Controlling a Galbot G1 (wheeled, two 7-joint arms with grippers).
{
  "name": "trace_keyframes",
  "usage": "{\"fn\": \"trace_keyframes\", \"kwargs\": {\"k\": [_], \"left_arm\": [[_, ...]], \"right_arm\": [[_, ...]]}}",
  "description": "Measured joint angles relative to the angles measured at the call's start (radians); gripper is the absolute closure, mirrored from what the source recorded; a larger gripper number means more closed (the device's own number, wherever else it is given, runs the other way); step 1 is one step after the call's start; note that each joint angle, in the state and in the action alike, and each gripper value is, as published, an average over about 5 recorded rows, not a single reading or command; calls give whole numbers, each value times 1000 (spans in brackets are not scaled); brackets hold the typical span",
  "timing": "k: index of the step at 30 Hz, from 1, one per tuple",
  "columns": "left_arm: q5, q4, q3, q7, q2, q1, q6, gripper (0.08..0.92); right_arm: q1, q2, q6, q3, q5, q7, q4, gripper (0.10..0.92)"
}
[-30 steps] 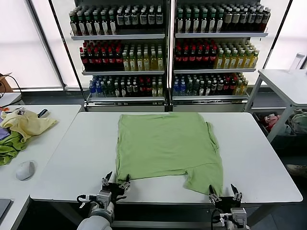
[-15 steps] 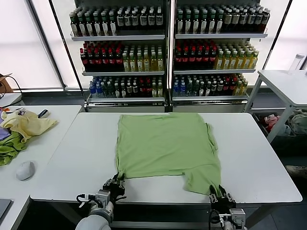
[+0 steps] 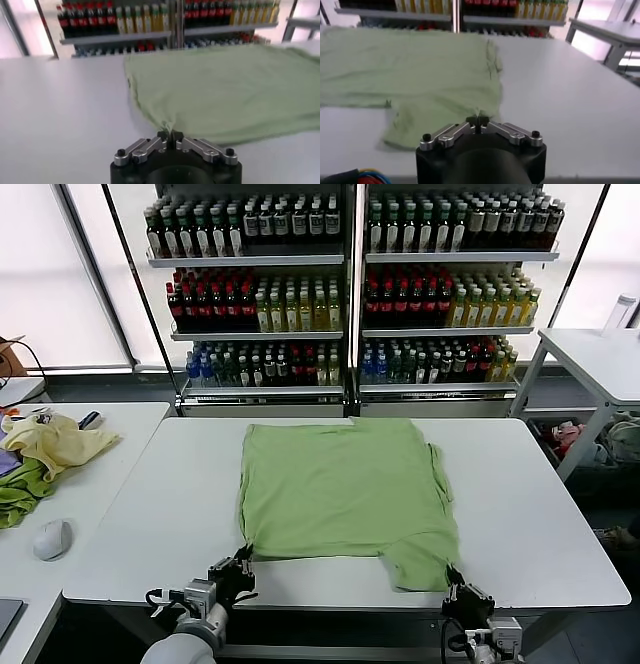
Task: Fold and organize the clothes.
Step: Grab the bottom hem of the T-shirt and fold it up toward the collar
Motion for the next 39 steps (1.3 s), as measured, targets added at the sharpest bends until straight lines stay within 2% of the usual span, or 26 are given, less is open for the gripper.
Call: {"fn": "trace_keyframes", "kwargs": {"k": [8,15,26,39], "left_arm": [[-46,-17,-3,23,45,-27,-49,864],[-80,16,16,41,87,-85,-76,866],[-113,132,83,49,144,-238,-85,865],[-72,298,174,40,142,-416,-93,869]], "right_arm": [[70,-40,29,-1,29,-5,-24,900],[184,-78,33,-20,47,-6,-85,900],[369,-127,30,-71,55,-14,-216,900],[550,-126,49,-158,10,-32,-374,900]]}}
